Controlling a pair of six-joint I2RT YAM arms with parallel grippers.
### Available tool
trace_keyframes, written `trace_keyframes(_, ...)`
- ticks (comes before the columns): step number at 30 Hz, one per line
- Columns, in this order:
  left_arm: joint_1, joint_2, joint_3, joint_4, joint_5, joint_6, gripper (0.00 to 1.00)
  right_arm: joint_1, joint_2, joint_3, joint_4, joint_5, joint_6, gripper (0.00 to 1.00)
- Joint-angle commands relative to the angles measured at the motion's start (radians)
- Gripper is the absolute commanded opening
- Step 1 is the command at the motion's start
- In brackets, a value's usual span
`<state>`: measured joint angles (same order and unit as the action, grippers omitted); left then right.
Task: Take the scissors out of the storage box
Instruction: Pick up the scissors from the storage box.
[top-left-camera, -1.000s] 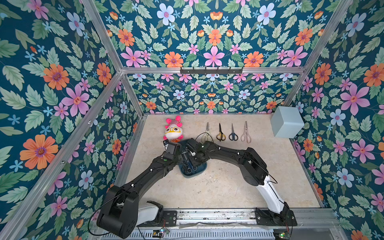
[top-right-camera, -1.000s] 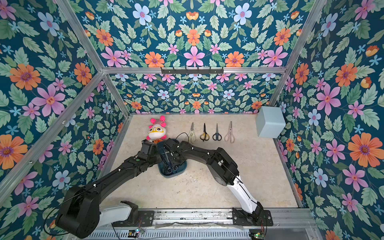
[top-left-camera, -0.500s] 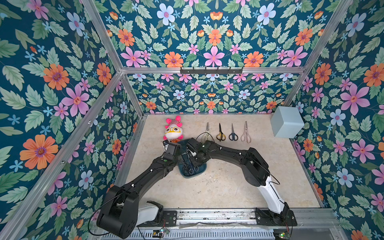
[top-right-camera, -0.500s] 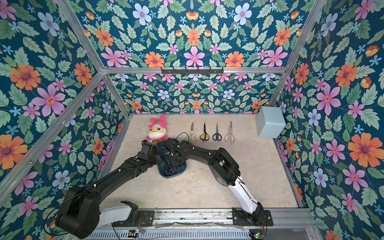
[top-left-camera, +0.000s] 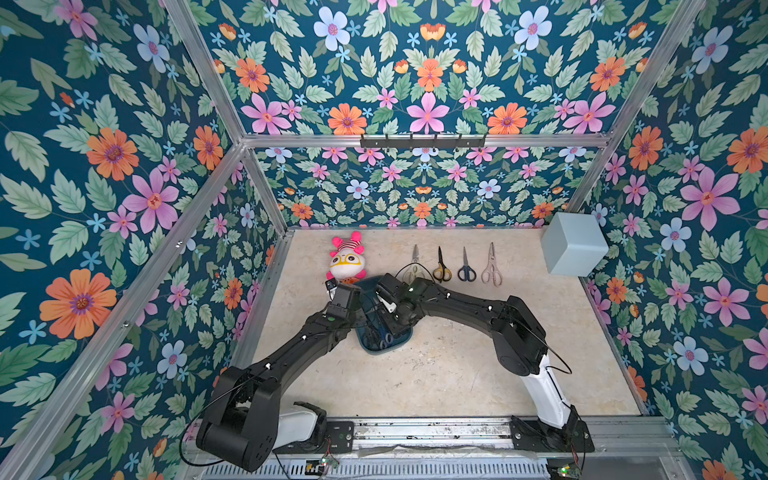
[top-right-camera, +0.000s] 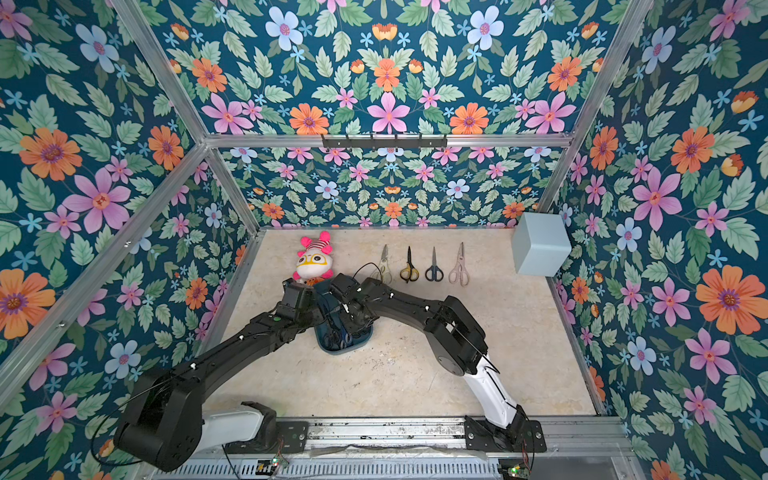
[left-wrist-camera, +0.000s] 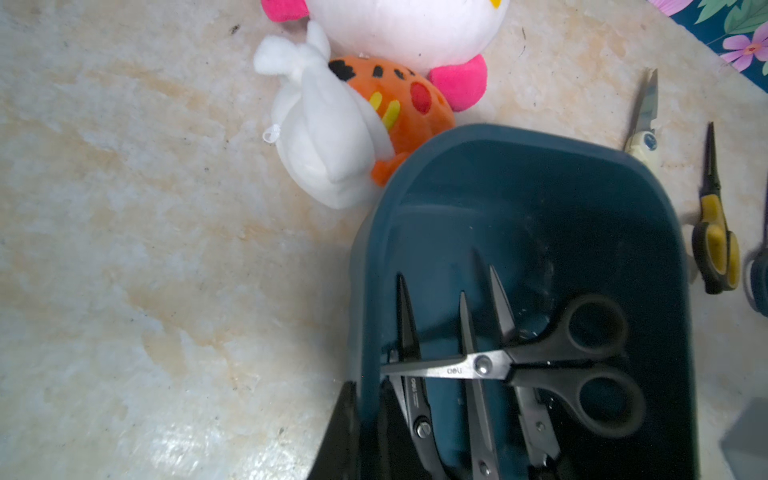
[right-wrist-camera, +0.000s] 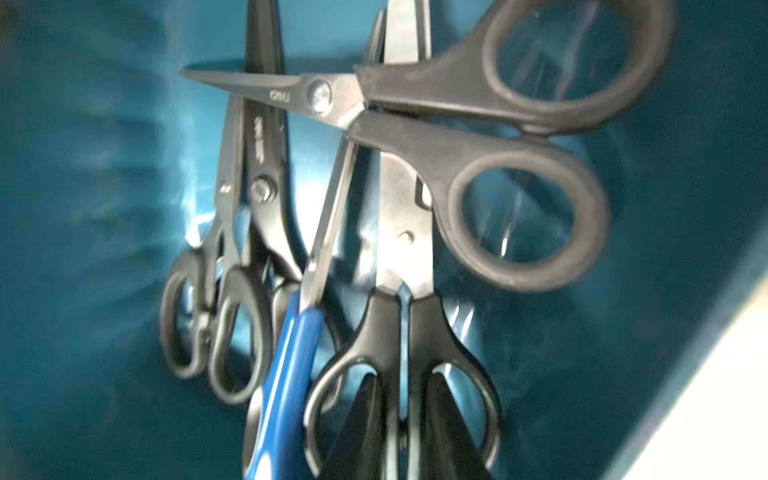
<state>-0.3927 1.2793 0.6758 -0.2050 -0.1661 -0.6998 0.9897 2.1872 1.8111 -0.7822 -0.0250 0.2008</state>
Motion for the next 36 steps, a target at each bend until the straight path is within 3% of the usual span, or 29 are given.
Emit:
trace_keyframes(1, 0.005, 0.007, 0.013, 0.016, -0.022, 0.014, 0.0, -0.001, -0.006, 0.033, -0.048, -0.045, -0.027, 0.0)
trace_keyframes(12, 0.005, 0.008, 0.003, 0.016, -0.015, 0.009, 0.0, -0.001, 0.027, 0.136, -0.133, 0.004, -0.037, 0.0)
trace_keyframes(19, 0.006, 0.006, 0.002, 0.017, -0.02, 0.009, 0.0, -0.006, 0.016, 0.156, -0.192, 0.109, -0.038, 0.0)
trace_keyframes(36, 0.015, 0.008, 0.006, 0.021, -0.027, 0.009, 0.0, -0.028, -0.133, -0.025, -0.196, 0.163, -0.017, 0.0)
